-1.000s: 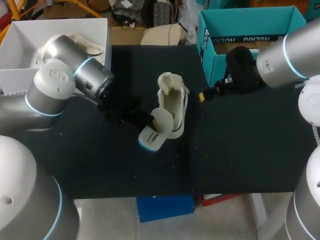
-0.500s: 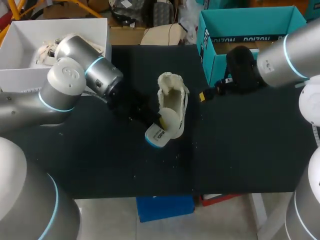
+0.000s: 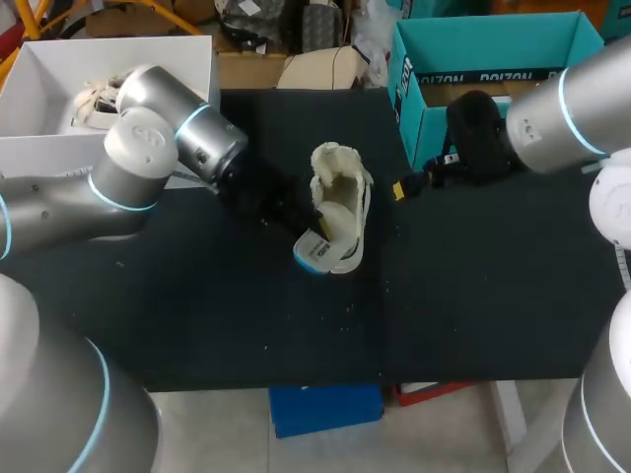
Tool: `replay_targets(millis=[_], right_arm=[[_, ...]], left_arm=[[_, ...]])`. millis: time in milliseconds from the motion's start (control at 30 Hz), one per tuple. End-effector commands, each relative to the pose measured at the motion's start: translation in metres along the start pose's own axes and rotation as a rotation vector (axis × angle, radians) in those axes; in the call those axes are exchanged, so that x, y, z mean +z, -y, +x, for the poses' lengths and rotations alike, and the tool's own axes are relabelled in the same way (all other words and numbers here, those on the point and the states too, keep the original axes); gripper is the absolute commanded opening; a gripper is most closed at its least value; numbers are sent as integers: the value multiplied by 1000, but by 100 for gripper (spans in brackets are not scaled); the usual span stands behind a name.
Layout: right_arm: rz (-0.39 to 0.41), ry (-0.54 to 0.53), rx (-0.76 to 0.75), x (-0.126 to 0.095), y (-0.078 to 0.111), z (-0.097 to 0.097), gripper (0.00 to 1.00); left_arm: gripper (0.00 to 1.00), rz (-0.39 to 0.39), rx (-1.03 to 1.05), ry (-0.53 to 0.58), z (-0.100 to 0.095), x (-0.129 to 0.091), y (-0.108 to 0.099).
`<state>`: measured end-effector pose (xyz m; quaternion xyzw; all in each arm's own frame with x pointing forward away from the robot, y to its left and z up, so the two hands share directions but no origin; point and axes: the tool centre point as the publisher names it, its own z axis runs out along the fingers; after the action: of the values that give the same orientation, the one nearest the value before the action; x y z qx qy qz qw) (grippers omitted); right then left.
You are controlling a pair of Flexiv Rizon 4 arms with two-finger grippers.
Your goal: Take the shoe out of the shoebox, open the shoe tongue, remove and reinsert the insole, then place the shoe into the shoebox
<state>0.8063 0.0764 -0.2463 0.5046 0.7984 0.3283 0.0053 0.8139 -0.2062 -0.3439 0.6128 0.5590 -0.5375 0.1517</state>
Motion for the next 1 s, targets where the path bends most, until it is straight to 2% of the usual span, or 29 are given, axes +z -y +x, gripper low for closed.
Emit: replay_targets(millis=[33, 233, 633, 667, 700, 800, 833, 867, 900, 1000], right_arm=[[2, 2, 1, 0, 0, 1, 100], [2, 2, 1, 0, 0, 1, 100], [2, 2, 1, 0, 0, 1, 100], [2, 2, 1, 0, 0, 1, 100], [2, 2, 1, 0, 0, 1, 100], [2, 2, 1, 0, 0, 1, 100], [2, 2, 1, 0, 0, 1, 100], [2, 2, 1, 0, 0, 1, 100], [2, 2, 1, 0, 0, 1, 100], [2, 2, 1, 0, 0, 1, 100]], left_arm=[[0, 20, 4, 10, 2, 3, -18], [0, 0, 1, 21, 2, -1, -33], [0, -72, -53, -59, 4, -11, -54], [16, -73, -54, -61, 4, -11, -54], [39, -74, -54, -61, 3, -11, -54], [50, -76, -53, -63, 0, -12, -50], [72, -70, -53, -58, -1, -12, -48], [78, -68, -54, -57, -2, -11, -44], [80, -67, -54, -57, -2, -11, -41], [76, -63, -57, -59, -3, -10, -30]])
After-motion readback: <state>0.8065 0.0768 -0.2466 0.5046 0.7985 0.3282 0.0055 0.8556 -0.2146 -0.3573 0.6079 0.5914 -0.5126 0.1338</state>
